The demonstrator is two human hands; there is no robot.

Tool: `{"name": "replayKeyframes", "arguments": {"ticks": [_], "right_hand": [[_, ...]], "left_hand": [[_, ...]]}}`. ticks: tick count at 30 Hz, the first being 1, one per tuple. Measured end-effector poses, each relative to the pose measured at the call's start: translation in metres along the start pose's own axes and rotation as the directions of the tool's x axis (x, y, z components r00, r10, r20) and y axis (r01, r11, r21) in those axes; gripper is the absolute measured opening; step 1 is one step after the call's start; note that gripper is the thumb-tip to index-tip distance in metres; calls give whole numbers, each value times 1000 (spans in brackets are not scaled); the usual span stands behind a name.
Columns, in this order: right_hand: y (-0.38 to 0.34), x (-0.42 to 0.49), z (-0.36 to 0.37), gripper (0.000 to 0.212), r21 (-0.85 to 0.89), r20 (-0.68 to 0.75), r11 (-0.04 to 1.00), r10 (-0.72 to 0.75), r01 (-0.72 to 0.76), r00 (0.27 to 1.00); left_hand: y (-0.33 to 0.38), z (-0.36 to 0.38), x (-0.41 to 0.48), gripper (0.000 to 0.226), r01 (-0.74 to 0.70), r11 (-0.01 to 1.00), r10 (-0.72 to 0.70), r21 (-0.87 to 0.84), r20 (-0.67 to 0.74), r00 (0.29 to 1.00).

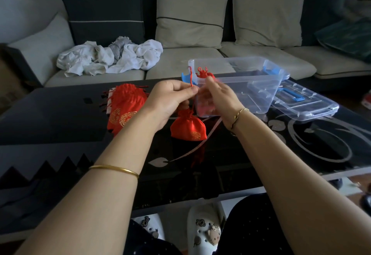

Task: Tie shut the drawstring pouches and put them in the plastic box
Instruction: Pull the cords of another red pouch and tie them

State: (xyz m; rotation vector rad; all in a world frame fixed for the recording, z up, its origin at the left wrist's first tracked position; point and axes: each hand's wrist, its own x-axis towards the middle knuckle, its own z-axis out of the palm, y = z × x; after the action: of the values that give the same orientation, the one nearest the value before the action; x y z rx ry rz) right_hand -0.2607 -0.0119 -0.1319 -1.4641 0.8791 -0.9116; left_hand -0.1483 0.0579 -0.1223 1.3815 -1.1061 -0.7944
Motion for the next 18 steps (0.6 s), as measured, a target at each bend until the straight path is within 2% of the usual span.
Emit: {"name": "replayKeyframes", "arguments": {"ticks": [2,5,9,12,15,18], "right_hand": [[6,-2,-1,45,-52,88,997,53,-49,995],[7,-2,-1,31,58,151,998,4,-13,988],[8,2,-1,28,112,139,993,17,-32,990],[9,2,-2,30,162,181,983,53,-83,982],[10,3,-5,22,184,214,981,27,-67,976],[8,2,-5,24,220,132,973,34,-63,991]], "left_hand": [[0,0,0,7,-4,1000,4,-11,0,1000],[1,0,-1,11,-7,999,8,-44,19,1000],[1,2,-2,17,-13,997,16,-70,41,999],[1,3,-1,13,1,997,2,-74,37,999],[1,2,0,15,-2,997,6,-74,56,998],[0,3,1,15,6,996,-3,-87,35,999]]}}
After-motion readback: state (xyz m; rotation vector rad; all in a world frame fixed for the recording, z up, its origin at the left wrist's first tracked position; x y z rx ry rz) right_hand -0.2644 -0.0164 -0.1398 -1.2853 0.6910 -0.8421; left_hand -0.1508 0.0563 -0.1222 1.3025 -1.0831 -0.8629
